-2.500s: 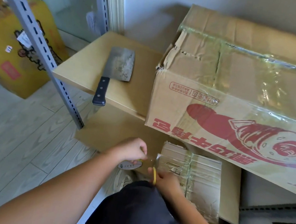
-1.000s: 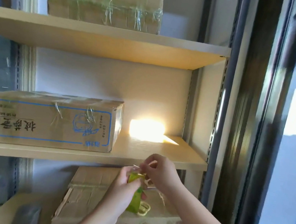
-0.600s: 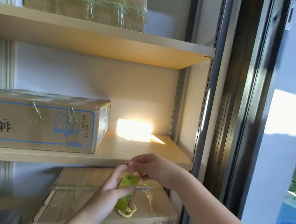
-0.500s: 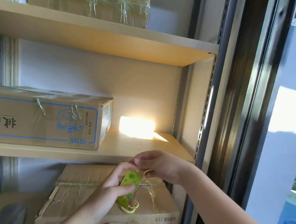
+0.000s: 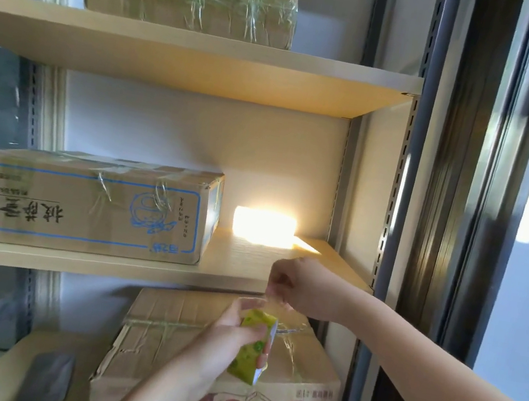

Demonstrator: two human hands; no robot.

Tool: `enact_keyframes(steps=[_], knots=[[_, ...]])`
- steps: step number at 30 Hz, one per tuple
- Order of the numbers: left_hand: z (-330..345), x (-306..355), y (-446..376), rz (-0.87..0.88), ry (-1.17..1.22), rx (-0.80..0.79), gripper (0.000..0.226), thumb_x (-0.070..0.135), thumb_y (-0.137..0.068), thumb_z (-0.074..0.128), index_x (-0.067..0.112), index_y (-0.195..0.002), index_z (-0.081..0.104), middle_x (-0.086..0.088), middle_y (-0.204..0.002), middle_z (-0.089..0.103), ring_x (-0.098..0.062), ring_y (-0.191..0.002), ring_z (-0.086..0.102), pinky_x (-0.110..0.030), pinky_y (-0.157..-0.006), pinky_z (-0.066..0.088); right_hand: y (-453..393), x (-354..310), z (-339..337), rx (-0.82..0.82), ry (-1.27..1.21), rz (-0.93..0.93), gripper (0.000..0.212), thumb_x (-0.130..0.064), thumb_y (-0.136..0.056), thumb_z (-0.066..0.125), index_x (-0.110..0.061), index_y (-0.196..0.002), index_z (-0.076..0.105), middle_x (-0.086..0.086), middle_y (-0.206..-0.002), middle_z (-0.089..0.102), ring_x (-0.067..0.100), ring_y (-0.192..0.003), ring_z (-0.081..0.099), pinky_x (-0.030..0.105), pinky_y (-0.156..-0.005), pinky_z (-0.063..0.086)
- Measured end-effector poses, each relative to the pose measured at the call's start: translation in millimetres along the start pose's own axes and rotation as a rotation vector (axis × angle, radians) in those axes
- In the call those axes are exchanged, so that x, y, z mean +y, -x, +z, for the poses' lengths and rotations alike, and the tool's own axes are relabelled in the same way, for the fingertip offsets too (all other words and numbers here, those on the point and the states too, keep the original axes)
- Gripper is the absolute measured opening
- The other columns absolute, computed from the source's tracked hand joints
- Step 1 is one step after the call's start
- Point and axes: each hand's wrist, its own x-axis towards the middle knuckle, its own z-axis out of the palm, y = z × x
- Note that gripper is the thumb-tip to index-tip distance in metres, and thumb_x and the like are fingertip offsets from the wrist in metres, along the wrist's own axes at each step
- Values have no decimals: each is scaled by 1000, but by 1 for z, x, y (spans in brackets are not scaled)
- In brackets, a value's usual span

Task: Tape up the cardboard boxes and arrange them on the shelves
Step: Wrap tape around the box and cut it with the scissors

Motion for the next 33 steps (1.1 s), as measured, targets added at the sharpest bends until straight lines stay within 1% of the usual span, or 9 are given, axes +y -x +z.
enact_keyframes(steps=[3, 6, 9, 12, 15, 18, 23, 28, 33], knots=[[4, -1, -10, -140, 92, 78, 30, 5, -93, 62, 9, -118, 47, -9, -72, 69, -20, -55, 62, -33, -66, 52, -7, -6, 1, -89, 241, 21, 15, -13, -97, 48, -21, -100, 60, -9, -93, 59, 16, -89, 59, 27, -73, 49], [-4, -15, -29, -96, -52, 134, 21, 17, -100, 54, -1, -111, 52, 1, -69, 58, -5, -52, 56, -23, -56, 46, -27, -10, -4, -91, 331, 24, 20, -3, -94, 48, -21, -99, 56, -18, -86, 53, 11, -86, 56, 20, -64, 43], [-6, -24, -51, -60, -132, 242, 37, 26, -101, 49, -7, -116, 56, 2, -66, 65, -4, -67, 57, -25, -64, 44, -54, -11, -9, -98, 398, 9, 24, 1, -94, 49, -12, -112, 59, -8, -110, 63, 12, -98, 62, 22, -76, 49], [1, -15, -67, -50, -135, 360, 21, 22, -101, 46, 3, -95, 52, -3, -67, 61, 2, -37, 49, -12, -43, 37, -79, -2, -9, -43, 371, -9, 24, 0, -95, 50, -10, -113, 62, -3, -116, 64, 12, -100, 62, 19, -78, 48], [1, -17, -80, -33, -91, 349, 19, 15, -100, 43, -1, -97, 54, -11, -76, 62, 0, -27, 43, -9, -35, 31, -97, 6, 3, -64, 350, -17, 25, 3, -94, 49, -8, -110, 65, 1, -114, 66, 15, -99, 61, 18, -73, 44], [-2, -22, -86, 4, -61, 381, 17, 15, -99, 47, 1, -106, 56, -5, -72, 63, -5, -43, 55, -14, -46, 41, -110, 20, 14, -76, 304, -2, 19, -10, -93, 62, -8, -111, 67, 4, -115, 65, 20, -106, 60, 27, -89, 47], [-14, -29, -88, 52, -36, 328, 14, 18, -99, 54, 8, -108, 59, 2, -66, 67, -13, -63, 65, -31, -72, 50, -112, 38, 18, 39, -62, 64, 84, -51, -83, 69, -18, -150, 32, -1, -147, 42, 14, -123, 49, 28, -100, 38], [-17, -30, -88, 46, -7, 315, 20, 25, -97, 60, 12, -111, 61, 5, -77, 69, -7, -67, 63, -18, -64, 46, -120, 43, 54, -231, 151, 108, 53, -50, -104, 21, -35, -155, 17, -5, -165, -1, 24, -151, -4, 51, -121, 0], [-15, -28, -74, 39, -128, 321, 35, 36, -95, 61, 25, -125, 47, 26, -106, 50, 11, -91, 49, -7, -69, 37, -132, 37, 53, -256, 263, 390, 53, -36, -107, 21, -29, -157, 5, 0, -163, -14, 35, -150, -7, 60, -118, 2]])
